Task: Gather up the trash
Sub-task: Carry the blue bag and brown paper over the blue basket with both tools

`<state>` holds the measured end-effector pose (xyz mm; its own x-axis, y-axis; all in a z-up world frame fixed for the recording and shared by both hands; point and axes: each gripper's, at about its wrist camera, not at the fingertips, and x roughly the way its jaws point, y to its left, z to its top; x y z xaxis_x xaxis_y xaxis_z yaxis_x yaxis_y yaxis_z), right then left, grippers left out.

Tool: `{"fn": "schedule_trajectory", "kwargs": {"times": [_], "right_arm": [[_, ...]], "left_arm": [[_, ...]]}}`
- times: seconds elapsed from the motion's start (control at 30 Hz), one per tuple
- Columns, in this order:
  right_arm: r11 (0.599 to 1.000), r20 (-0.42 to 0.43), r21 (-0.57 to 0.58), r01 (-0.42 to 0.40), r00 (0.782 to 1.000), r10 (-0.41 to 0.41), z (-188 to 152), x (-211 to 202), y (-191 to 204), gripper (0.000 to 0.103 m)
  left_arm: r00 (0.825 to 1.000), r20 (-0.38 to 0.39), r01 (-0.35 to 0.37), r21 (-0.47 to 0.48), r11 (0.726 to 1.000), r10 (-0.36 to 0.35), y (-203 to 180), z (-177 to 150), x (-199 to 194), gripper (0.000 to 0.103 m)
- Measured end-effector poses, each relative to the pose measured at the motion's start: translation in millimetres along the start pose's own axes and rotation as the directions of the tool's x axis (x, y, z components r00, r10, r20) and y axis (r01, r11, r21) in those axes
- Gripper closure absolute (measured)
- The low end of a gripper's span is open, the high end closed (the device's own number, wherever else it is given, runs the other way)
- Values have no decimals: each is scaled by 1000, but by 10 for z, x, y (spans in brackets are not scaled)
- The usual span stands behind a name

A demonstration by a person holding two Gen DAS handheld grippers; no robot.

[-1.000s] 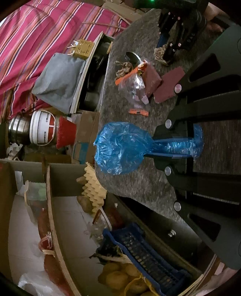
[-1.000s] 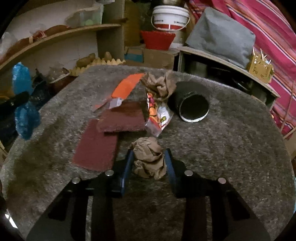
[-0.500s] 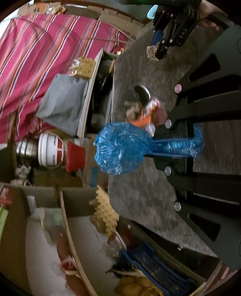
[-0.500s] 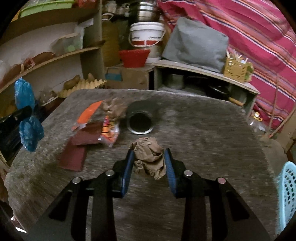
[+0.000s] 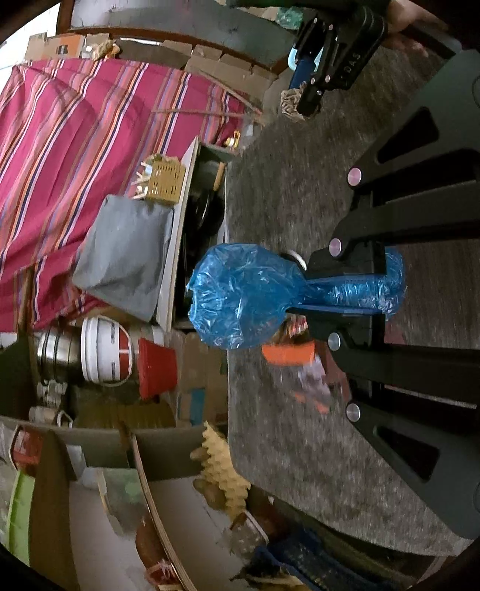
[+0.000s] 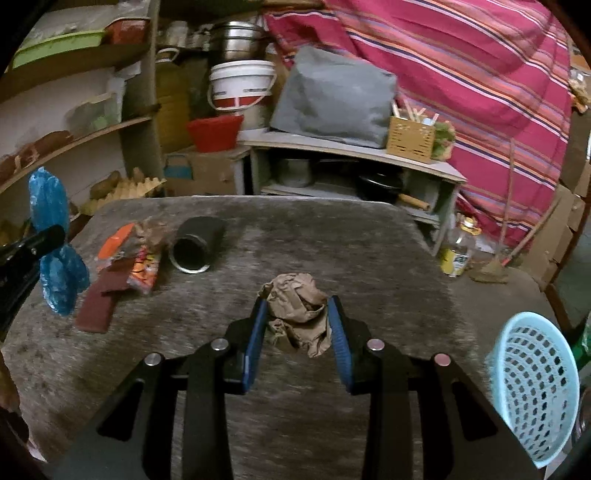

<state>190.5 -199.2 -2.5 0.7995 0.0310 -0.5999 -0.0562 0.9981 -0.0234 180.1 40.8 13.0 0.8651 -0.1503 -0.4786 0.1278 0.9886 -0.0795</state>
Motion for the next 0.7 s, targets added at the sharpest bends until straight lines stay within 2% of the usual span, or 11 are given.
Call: {"fn": "schedule_trajectory", "kwargs": {"times": [0.37,0.7], "right_arm": [[993,-16,50,106,994,-105,-141,-128,-744,69],[976,-26,129,177,984,-175,-299,-321,-1432,69]], "left_arm": [[995,-9,96,33,995,-96,-612,16,131,95],[990,-25,138,110,984,-136,-1171,-72,185,95]]}}
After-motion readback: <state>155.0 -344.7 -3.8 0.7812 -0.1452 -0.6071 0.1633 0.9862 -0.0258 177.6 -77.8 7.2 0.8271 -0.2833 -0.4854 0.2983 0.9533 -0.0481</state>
